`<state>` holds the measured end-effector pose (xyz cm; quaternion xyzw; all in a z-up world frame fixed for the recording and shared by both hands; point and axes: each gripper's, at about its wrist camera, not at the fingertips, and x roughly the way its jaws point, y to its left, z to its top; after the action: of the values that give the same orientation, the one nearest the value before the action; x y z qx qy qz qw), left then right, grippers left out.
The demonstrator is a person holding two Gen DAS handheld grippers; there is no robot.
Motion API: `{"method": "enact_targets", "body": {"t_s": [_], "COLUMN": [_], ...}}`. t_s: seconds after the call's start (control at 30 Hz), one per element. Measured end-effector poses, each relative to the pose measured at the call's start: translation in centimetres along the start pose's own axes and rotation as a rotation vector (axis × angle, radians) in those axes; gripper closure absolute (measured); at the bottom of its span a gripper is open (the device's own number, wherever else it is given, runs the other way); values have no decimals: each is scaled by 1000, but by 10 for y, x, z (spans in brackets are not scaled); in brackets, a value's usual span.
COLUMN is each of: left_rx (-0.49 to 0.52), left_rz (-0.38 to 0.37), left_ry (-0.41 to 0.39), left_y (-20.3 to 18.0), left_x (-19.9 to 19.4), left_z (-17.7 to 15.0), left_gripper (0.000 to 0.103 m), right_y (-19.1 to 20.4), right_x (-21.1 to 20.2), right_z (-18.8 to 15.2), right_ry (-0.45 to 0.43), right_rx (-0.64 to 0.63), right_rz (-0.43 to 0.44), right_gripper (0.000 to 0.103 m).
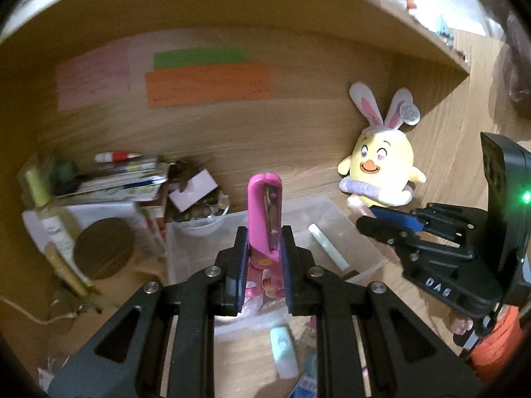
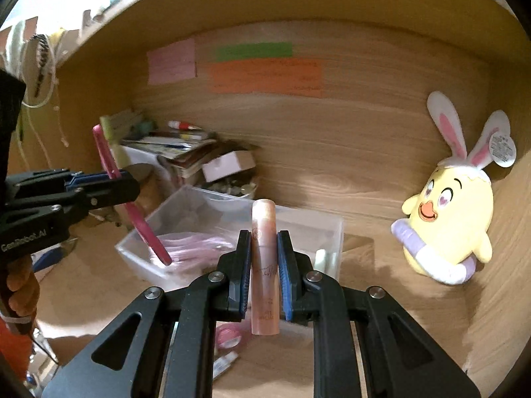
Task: Organize objects
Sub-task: 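Carry scissors and lip gloss into the clear box and release both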
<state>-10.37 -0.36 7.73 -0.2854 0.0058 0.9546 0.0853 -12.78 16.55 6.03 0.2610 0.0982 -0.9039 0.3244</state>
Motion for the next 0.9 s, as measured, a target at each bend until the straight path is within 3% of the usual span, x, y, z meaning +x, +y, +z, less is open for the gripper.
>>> {"method": "enact_targets", "body": {"t_s": [0.2, 0.4, 0.77, 0.9], "left_rx": [-20, -47, -66, -79], "left_rz": [-26, -31, 7, 5], "left_ry": [94, 167, 214, 208], "left_y": [-2, 6, 20, 24], "left_x": [51, 77, 84, 75], "left_z": [-2, -9, -15, -16], "left_gripper": [86, 86, 80, 70], "right_y": [-6, 1, 12, 11], "right_x": [39, 72, 95, 85], "right_z": [-3, -12, -26, -25], "right_ry": [75, 162, 265, 255], "right_rx": [-24, -67, -71, -64], "right_rz": [-7, -6, 42, 53], "right_gripper": [89, 89, 89, 83]}}
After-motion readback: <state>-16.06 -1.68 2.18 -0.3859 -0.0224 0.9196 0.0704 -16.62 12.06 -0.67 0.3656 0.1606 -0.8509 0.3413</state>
